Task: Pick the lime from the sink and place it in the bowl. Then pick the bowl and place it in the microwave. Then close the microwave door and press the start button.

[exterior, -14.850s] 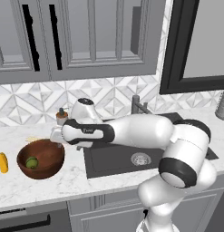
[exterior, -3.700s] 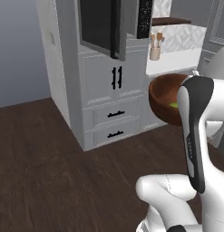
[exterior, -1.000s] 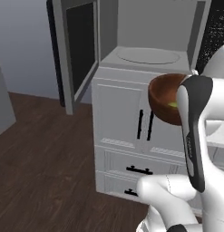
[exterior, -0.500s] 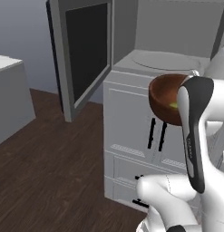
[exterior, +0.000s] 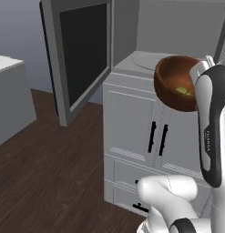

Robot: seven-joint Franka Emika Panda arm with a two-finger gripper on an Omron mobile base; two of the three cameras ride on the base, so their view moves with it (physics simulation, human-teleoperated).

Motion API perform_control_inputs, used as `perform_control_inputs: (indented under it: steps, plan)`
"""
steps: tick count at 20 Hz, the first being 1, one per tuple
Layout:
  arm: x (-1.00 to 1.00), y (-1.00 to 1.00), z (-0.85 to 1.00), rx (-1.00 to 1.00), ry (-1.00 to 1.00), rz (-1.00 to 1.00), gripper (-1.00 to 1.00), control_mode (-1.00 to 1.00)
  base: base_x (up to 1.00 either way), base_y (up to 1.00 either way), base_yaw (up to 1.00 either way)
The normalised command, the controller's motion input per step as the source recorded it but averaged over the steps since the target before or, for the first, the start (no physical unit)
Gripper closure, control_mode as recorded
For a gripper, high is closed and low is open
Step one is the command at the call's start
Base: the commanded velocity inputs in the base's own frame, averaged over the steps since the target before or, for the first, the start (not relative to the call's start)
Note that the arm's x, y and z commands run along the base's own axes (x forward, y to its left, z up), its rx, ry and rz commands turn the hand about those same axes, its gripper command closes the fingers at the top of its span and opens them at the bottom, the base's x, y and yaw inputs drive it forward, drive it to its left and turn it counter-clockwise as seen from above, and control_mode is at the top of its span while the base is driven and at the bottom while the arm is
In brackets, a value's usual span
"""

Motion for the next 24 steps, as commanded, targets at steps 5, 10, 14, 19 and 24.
perform_control_inputs:
  steps: [5, 10, 14, 19, 24]
  plan:
    - [0.29, 0.0, 0.43, 0.0, -0.14, -0.04, 1.0, -1.0, 0.0, 0.0, 0.0]
    - [0.75, -0.16, 0.09, 0.0, 0.0, -0.11, 1.0, -1.0, 0.0, 0.0, 0.0]
    - [0.81, -0.4, 0.0, 0.0, 0.0, -0.12, 1.0, -1.0, 0.0, 0.0, 0.0]
    - [0.82, -0.42, 0.0, 0.0, 0.0, -0.11, 1.0, -1.0, 0.0, 0.0, 0.0]
    - [0.75, -0.32, 0.05, 0.0, 0.0, -0.08, 1.0, -1.0, 0.0, 0.0, 0.0]
